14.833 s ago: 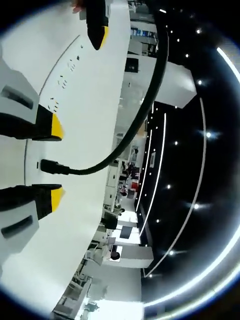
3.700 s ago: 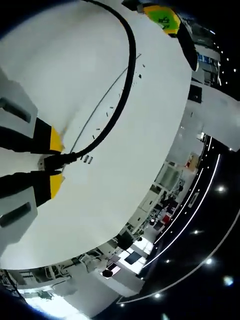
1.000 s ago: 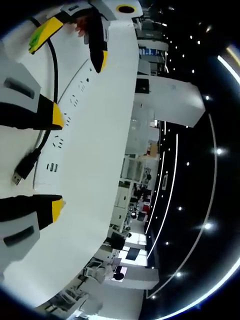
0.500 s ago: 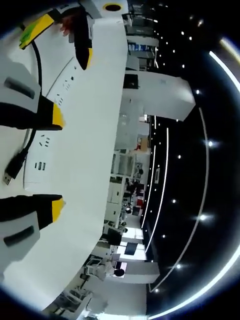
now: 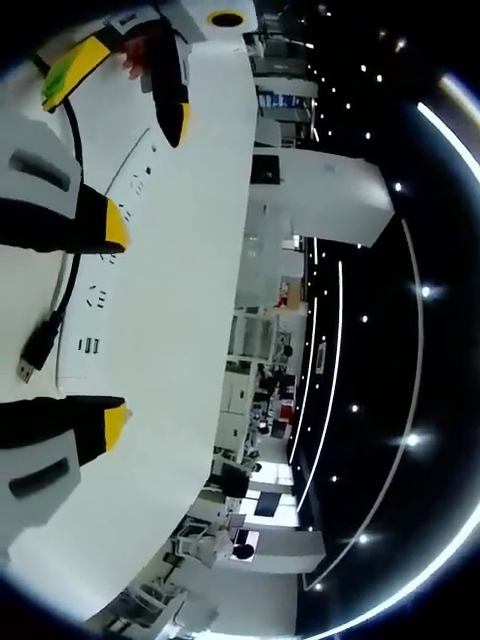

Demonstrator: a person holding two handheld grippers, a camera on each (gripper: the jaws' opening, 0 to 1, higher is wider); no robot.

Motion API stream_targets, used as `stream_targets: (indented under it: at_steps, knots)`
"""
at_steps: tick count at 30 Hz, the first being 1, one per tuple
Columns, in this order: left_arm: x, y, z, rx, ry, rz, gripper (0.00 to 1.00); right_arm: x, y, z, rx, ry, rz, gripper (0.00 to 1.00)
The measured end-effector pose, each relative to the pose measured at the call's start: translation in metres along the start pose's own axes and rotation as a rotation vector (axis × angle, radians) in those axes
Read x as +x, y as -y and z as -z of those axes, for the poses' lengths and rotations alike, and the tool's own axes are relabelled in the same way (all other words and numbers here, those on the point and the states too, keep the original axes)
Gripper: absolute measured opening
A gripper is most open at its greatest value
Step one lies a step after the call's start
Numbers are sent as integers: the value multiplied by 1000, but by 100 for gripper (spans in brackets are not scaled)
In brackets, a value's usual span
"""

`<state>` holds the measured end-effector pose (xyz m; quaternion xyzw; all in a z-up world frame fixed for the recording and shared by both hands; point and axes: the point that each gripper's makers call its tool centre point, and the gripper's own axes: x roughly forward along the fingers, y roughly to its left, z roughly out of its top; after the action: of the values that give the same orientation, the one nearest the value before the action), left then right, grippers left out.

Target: Locate the USB plug end of the data cable currently connected to the USB port on the desk. Grip the plug, withdraw it from the port, and place it onto the desktop.

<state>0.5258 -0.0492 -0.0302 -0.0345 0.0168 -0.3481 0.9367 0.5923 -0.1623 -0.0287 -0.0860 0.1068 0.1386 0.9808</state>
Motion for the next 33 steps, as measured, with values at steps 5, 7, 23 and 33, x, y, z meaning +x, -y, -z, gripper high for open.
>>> stream_targets:
  at_steps: [5,7,23,33]
  knots:
    - [-10,2,-14,18,29,-28,85,-15,-4,-9,-24,31,22,63]
    - [-14,2,-20,10,45,-37,85,-20,-5,-10,-30,46,37,61]
    - [-39,19,-18,38,14,-63,84,-58,-13,-2,49,73,119,57]
    - [-47,17,-19,-1,16,-95,85,-76,-11,-6,22,101,171,57]
